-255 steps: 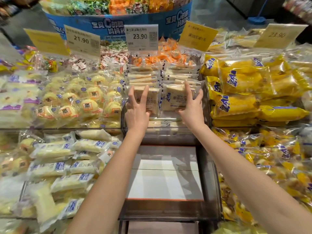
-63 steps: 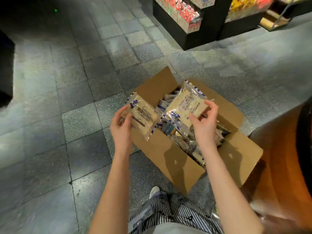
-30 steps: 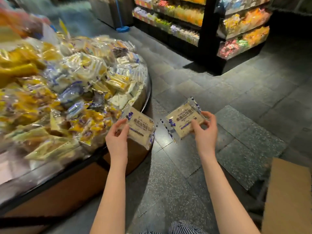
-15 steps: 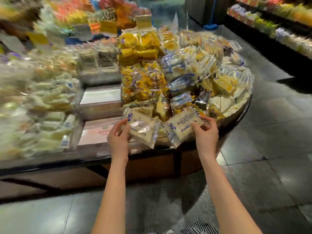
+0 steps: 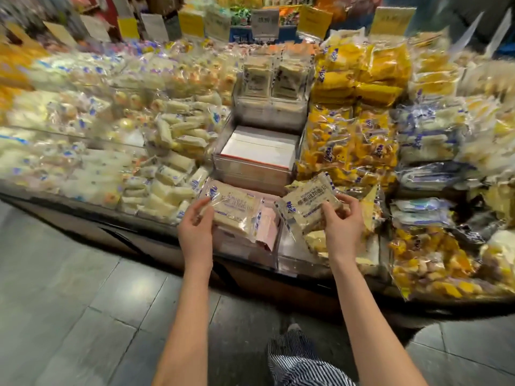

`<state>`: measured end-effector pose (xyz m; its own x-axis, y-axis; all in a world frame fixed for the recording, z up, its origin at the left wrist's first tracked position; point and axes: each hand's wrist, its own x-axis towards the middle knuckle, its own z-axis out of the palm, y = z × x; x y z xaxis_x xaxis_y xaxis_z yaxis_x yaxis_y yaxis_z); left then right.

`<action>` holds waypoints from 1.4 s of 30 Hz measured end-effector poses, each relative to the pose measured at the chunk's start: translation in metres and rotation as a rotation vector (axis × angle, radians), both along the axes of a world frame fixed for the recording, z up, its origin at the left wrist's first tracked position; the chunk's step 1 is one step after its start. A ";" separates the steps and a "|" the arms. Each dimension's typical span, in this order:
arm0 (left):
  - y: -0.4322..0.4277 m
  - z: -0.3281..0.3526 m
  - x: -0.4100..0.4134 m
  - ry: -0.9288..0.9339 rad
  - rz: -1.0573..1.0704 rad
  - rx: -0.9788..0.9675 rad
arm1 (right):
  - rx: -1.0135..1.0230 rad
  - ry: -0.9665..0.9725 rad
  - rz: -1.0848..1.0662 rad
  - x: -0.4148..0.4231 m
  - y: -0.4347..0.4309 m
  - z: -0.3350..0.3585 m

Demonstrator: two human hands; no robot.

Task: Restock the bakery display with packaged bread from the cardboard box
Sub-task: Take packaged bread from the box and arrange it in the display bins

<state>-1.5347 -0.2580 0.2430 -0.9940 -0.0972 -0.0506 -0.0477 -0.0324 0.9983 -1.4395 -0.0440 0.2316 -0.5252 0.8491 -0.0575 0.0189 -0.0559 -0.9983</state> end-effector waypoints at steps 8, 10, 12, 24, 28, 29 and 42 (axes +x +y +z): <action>0.047 0.020 -0.100 0.031 0.070 0.072 | 0.017 0.069 0.039 -0.115 0.042 0.011; 0.060 0.021 -0.119 0.041 0.063 0.071 | 0.035 0.065 0.030 -0.132 0.050 0.010; 0.070 0.019 -0.138 0.043 0.057 0.055 | 0.044 0.068 0.019 -0.145 0.060 0.009; 0.125 0.005 -0.268 0.013 -0.098 0.207 | -0.005 0.070 -0.136 -0.236 0.094 -0.001; 0.147 0.003 -0.321 -0.027 -0.182 0.294 | 0.006 0.073 -0.227 -0.271 0.106 0.003; 0.153 0.002 -0.336 -0.039 -0.202 0.306 | 0.013 0.072 -0.242 -0.280 0.110 0.004; 0.241 0.013 -0.480 -0.108 -0.350 0.387 | 0.130 0.147 -0.396 -0.431 0.170 0.028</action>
<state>-2.0144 -0.0169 0.2556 -0.9507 0.2854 -0.1212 -0.2239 -0.3613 0.9052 -1.8702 0.1257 0.2597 -0.1521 0.9818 0.1140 -0.1217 0.0958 -0.9879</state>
